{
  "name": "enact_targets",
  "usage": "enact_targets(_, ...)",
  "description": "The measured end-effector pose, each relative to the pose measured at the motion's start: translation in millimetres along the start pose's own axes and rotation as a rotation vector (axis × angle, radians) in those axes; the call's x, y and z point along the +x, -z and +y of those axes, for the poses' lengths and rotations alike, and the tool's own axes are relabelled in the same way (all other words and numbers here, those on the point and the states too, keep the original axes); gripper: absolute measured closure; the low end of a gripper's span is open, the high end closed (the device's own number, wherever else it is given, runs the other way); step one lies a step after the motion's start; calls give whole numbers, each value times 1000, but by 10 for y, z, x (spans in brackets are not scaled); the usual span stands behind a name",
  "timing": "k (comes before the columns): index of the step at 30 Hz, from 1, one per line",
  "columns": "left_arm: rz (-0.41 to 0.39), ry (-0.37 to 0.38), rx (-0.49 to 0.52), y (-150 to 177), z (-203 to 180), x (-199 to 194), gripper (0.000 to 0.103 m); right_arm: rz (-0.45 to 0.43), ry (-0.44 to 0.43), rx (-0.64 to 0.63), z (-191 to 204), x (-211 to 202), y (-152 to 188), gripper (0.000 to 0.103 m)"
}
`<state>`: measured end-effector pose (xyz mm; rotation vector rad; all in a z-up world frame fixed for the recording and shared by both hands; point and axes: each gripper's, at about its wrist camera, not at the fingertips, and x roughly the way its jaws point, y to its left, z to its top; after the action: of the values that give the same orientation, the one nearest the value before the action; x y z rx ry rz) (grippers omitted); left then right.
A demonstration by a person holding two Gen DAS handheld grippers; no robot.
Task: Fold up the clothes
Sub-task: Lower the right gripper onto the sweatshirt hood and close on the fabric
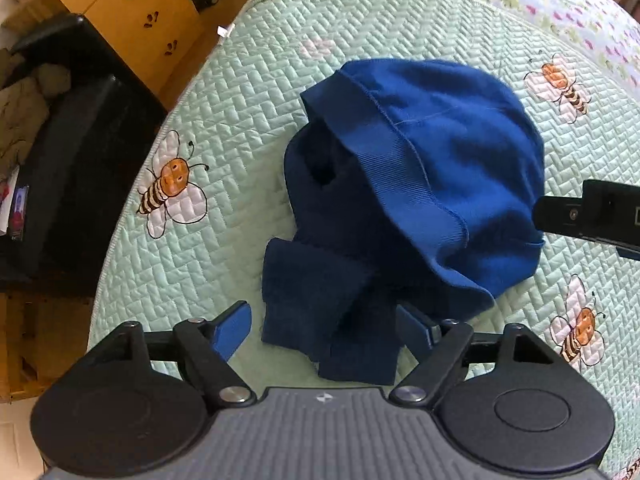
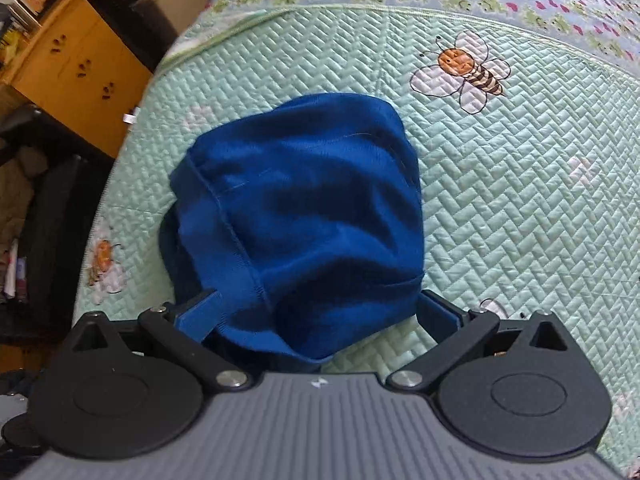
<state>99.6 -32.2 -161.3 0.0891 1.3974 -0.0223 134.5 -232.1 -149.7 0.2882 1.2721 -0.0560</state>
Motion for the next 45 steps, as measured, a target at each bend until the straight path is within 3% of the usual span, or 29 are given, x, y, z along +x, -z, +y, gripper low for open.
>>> enact_targets(9,23,12,-11,-224,7,107,18,19,49,-89,182,162,-226,1)
enact_targets(21,94,52,-69,-290,-59,529,17,92,31,-66,85,540,-276,1)
enact_targets(27,51,34,-75,-287,-51,417,17,55,-44,-93,117,390,-260,1)
enact_targets(31,2,41,-83,-383,-5,341,13,45,-15,-133,158,447,-327,1)
enact_targets(34,-30,40,-83,-405,-12,349,6,58,-36,-77,10,529,-322,1)
enact_targets(40,18,18,-17,-350,-150,740,6,89,-80,116,-458,757,-227,1)
enact_targets(45,58,7,-51,-370,-140,1074,6,103,-114,190,-552,1060,-196,1)
